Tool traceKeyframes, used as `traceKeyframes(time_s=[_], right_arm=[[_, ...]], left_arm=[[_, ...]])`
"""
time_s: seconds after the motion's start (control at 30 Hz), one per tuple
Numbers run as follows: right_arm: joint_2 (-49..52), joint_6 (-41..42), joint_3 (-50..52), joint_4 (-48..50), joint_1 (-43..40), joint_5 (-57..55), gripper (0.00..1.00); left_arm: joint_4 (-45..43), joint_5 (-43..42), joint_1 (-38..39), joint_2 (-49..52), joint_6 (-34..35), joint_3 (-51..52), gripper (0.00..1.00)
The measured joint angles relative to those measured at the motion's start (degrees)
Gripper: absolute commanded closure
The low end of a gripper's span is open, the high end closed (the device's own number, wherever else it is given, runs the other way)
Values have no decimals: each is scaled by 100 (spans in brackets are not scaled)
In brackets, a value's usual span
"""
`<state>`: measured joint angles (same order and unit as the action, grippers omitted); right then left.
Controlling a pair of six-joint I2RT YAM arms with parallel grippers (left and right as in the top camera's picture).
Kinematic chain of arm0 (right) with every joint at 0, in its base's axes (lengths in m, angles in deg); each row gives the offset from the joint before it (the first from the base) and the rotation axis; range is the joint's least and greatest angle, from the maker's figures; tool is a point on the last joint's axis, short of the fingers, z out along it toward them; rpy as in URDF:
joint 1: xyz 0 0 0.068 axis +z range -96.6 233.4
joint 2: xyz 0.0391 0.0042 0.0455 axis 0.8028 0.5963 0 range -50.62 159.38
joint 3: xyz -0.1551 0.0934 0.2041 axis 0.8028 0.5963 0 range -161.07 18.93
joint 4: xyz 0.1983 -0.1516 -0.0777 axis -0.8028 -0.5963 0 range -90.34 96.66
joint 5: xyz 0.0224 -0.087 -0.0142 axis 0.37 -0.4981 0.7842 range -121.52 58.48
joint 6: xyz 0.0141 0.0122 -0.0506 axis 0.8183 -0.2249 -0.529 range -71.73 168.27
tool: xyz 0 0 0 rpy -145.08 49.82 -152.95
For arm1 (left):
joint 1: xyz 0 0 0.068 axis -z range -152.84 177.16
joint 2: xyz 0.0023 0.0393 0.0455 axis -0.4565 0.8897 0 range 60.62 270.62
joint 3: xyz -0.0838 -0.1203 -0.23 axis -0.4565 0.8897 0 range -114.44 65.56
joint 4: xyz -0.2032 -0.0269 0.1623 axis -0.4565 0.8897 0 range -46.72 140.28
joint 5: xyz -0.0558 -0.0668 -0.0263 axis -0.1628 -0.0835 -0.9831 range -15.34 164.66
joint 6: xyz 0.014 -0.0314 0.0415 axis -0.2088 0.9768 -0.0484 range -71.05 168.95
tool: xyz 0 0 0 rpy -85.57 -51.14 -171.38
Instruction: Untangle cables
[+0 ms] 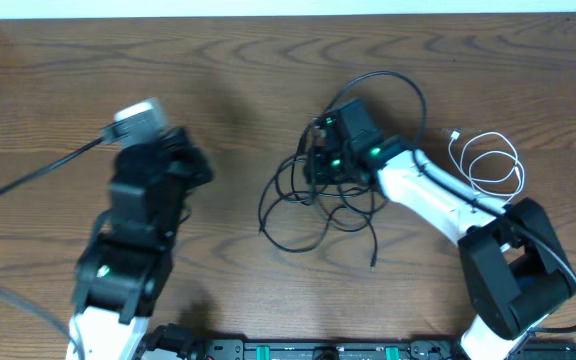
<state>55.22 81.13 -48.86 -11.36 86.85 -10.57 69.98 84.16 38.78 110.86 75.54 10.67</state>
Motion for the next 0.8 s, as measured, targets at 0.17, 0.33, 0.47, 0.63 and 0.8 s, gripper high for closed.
traceKeyframes(time_s=[0.17, 0.33, 0.47, 0.63, 0.8], right_arm=[[103, 9, 0, 463, 391, -4, 99], [330, 28, 0, 448, 433, -109, 99], [415, 155, 4, 138, 240, -144, 99], [415, 251, 4, -273, -188, -173, 99], [446, 273, 4, -638, -457, -433, 98]], left_arm=[[769, -76, -238, -31, 133, 0, 92], [1176, -839, -240, 520, 127, 0, 92], [1272, -1777, -240, 1346, -249, 0, 90], [1283, -2697, -240, 2175, -708, 0, 87], [1294, -3097, -238, 2815, -876, 0, 86]])
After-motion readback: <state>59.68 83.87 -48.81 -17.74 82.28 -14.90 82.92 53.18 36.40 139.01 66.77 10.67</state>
